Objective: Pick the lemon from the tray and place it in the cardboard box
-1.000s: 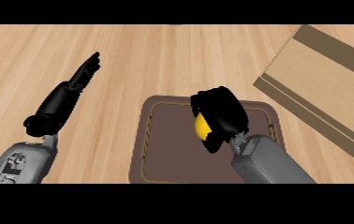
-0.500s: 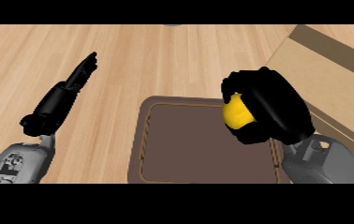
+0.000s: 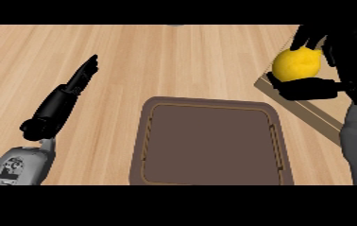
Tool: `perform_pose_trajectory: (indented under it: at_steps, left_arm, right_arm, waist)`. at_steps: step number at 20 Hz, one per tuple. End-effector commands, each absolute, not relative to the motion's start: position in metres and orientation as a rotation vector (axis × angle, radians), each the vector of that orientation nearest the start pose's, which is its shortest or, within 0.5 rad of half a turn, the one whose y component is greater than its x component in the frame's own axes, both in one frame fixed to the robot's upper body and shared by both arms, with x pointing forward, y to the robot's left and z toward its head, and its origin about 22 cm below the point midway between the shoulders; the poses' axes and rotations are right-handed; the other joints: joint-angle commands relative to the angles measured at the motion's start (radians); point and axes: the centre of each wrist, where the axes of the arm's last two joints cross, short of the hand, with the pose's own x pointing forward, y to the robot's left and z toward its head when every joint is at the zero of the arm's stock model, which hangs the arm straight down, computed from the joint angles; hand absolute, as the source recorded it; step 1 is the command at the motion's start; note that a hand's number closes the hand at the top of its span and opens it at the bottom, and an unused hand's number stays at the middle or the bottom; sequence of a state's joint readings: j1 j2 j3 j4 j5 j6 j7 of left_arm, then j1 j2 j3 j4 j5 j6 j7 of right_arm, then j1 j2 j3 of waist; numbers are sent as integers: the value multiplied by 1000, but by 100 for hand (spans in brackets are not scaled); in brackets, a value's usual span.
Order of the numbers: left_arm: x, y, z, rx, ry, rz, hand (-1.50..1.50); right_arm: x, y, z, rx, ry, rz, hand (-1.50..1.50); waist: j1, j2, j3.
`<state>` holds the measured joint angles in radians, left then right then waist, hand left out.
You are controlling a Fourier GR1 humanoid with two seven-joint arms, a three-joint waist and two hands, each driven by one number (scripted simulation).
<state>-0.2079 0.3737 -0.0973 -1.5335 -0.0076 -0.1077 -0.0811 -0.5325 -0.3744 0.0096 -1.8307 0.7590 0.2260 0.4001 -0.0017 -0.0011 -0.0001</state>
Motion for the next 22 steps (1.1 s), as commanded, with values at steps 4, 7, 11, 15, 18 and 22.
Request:
perform_pose_trajectory:
  at_steps: [4,7,11,15,18,22]
  left_arm:
    - [300,250,69,93,-1743,-532,0]
    - [286,263,58,88,-1769,-541,0]
    - [296,271,60,86,-1758,-540,0]
    - [299,273,71,105,-1753,-553,0]
    - [290,268,69,78,-1751,-545,0]
    - [289,280,67,86,-1754,-538,0]
  right_arm:
    - [341,-294,248,-1104,-1625,582,150]
    - [342,-347,229,-1207,-1574,674,150]
    - [357,-374,253,-1157,-1398,809,150]
    - [359,-404,204,-1009,-1182,914,150]
    - [370,-417,205,-969,-1161,948,150]
    - [368,-433,183,-919,-1012,1054,150]
  waist:
    - [9,6,0]
    - [13,6,0]
    - [16,10,-1]
    - [12,10,0]
    - [21,7,0]
    - [25,7,1]
